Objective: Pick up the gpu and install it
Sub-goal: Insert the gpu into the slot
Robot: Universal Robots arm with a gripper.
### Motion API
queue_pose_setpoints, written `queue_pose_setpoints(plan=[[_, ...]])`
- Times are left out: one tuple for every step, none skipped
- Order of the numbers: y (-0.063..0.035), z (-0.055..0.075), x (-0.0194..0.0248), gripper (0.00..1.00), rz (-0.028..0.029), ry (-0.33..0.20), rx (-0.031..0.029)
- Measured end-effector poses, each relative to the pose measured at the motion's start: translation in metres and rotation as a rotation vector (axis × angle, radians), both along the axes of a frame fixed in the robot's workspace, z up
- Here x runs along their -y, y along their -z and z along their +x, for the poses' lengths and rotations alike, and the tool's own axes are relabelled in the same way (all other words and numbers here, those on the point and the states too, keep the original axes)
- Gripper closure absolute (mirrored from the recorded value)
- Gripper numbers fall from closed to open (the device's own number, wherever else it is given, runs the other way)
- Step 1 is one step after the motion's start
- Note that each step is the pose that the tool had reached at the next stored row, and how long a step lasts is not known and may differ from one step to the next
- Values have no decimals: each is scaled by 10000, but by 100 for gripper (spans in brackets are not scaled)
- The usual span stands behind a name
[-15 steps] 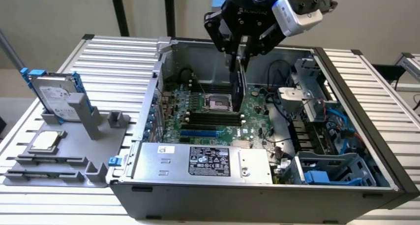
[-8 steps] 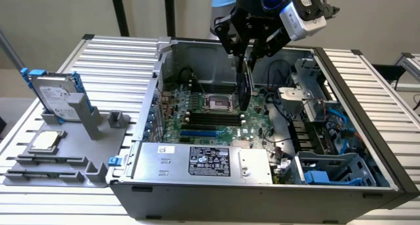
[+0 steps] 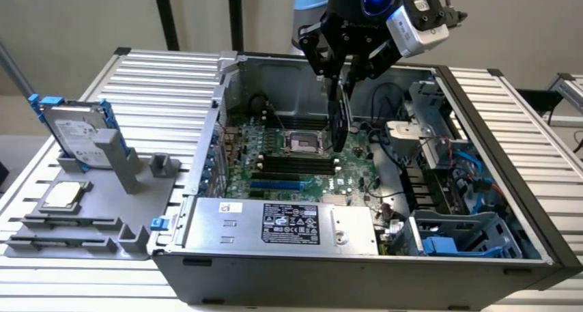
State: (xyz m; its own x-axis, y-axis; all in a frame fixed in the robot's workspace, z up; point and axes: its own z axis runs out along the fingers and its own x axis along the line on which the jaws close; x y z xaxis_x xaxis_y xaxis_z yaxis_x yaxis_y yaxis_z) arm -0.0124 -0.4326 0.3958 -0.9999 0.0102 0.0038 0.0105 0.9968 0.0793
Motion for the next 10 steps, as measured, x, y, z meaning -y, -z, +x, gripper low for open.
queue_pose_setpoints(plan=[[0, 0, 0, 73, 0, 0, 0], [0, 0, 0, 73, 0, 0, 0], [0, 0, 0, 73, 0, 0, 0], [0, 0, 0, 73, 0, 0, 0], [0, 0, 0, 73, -1, 0, 0], [0, 0, 0, 73, 0, 0, 0], [0, 0, 0, 73, 0, -1, 0], [0, 0, 0, 73, 0, 0, 0], [0, 0, 0, 73, 0, 0, 0], [0, 0, 0, 73, 0, 0, 0]])
